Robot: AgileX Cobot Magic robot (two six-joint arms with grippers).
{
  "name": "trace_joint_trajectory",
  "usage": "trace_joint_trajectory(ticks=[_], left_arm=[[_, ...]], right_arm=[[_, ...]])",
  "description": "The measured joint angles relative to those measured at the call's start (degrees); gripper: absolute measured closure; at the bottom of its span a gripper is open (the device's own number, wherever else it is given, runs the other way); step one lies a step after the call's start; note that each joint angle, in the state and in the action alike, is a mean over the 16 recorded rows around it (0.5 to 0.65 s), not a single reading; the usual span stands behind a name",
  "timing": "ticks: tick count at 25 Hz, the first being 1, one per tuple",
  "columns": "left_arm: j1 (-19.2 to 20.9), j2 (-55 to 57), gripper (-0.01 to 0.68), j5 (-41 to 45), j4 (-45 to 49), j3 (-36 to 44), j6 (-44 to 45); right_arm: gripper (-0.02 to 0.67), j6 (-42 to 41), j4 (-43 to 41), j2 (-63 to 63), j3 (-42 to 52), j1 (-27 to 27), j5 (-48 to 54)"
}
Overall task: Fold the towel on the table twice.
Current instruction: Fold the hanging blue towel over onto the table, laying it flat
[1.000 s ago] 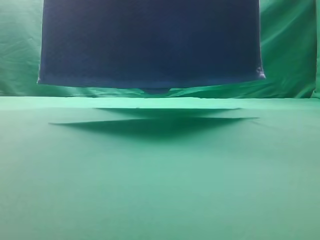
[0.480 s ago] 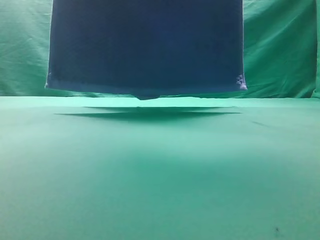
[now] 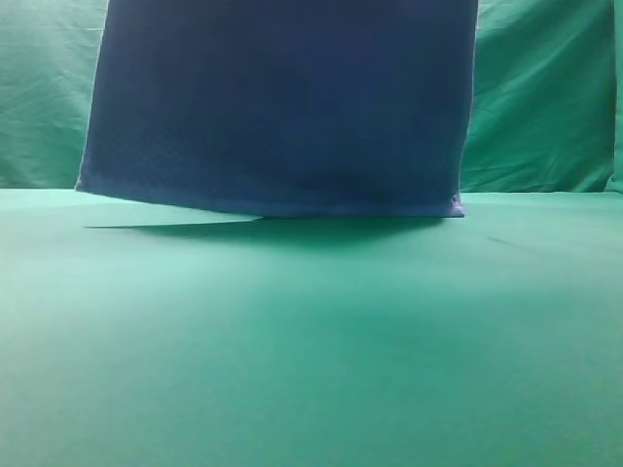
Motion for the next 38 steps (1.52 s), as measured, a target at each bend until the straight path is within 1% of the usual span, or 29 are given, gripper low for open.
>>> trace_joint_trajectory(ticks=[5, 9, 13, 16, 21, 26, 29, 33, 38], left_arm=[[0.0, -2.4, 0.673, 1.1, 5.3, 6.0, -4.3], [0.0, -5.1, 0.673, 0.5, 6.8, 11.7, -5.6], [0.0, -8.1, 0.673, 0.2, 6.8, 16.6, -5.6], [0.0, -10.3, 0.673, 0.8, 6.8, 18.8, -5.5], [0.0, -13.1, 0.673, 3.7, 6.7, 20.1, -5.4], [0.0, -15.0, 0.673, 7.3, 6.7, 20.6, -5.4], [0.0, -16.3, 0.673, 8.3, 6.8, 22.3, -5.4], [0.0, -18.5, 0.673, 8.0, 6.6, 26.7, -5.3], [0.0, -22.2, 0.673, 5.6, 4.7, 35.0, -4.1]], right_arm=[[0.649, 0.2, -0.8, -2.5, 5.7, 0.0, 2.6], [0.649, 0.2, -1.0, -5.8, 10.5, 0.0, 3.7], [0.649, 0.2, -1.0, -9.9, 14.9, 0.0, 4.7], [0.649, 0.2, -1.0, -13.4, 18.5, 0.0, 5.0], [0.649, 0.3, -1.0, -19.3, 26.0, 0.1, 4.8], [0.649, 0.5, -0.9, -25.6, 35.3, 0.1, 3.1], [0.649, 0.7, -0.8, -29.4, 41.0, 0.1, 1.8], [0.649, 0.9, -0.2, -33.8, 47.8, 0.1, 0.2], [0.649, 1.0, 1.0, -38.3, 55.2, 0.6, -1.5]])
